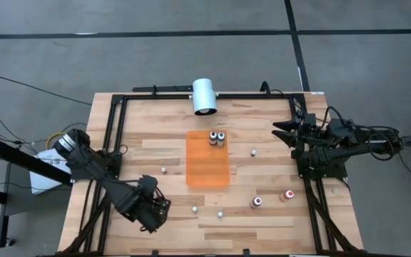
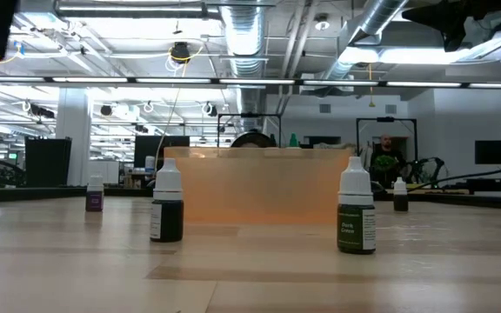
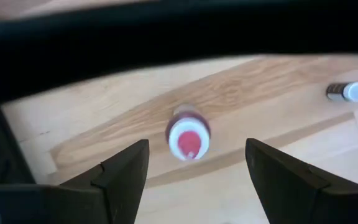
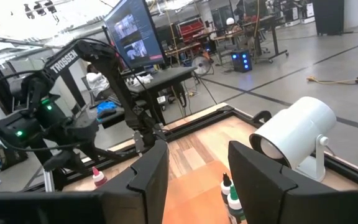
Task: Pick & Place food coloring
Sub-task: Put the large pink food coloring bottle into the bin
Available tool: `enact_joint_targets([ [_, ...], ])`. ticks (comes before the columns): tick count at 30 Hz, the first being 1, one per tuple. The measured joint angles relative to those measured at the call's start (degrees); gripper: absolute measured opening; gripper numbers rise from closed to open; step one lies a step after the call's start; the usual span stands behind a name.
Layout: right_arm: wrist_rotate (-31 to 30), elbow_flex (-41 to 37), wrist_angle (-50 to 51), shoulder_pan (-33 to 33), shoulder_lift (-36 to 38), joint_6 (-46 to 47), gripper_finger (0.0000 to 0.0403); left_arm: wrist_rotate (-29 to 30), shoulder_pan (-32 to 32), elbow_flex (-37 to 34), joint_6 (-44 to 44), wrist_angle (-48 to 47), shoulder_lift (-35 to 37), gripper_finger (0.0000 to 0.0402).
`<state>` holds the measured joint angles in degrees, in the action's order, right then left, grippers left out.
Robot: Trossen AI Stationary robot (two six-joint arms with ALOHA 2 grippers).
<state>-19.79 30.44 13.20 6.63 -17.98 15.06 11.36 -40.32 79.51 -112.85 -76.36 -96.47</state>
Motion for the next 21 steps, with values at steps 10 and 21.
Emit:
enact_joint_targets([
  [10, 0.0, 0.0, 0.01, 0.0, 0.0, -0.01, 0.0155, -4.12, 2.43, -3.0, 0.76, 3.55, 0.0, 0.0259],
  [21, 0.0, 0.0, 0.01, -0.02, 0.0, -0.01, 0.0155, -3.11, 2.43, -3.0, 0.71, 4.32, -0.19, 0.0259],
])
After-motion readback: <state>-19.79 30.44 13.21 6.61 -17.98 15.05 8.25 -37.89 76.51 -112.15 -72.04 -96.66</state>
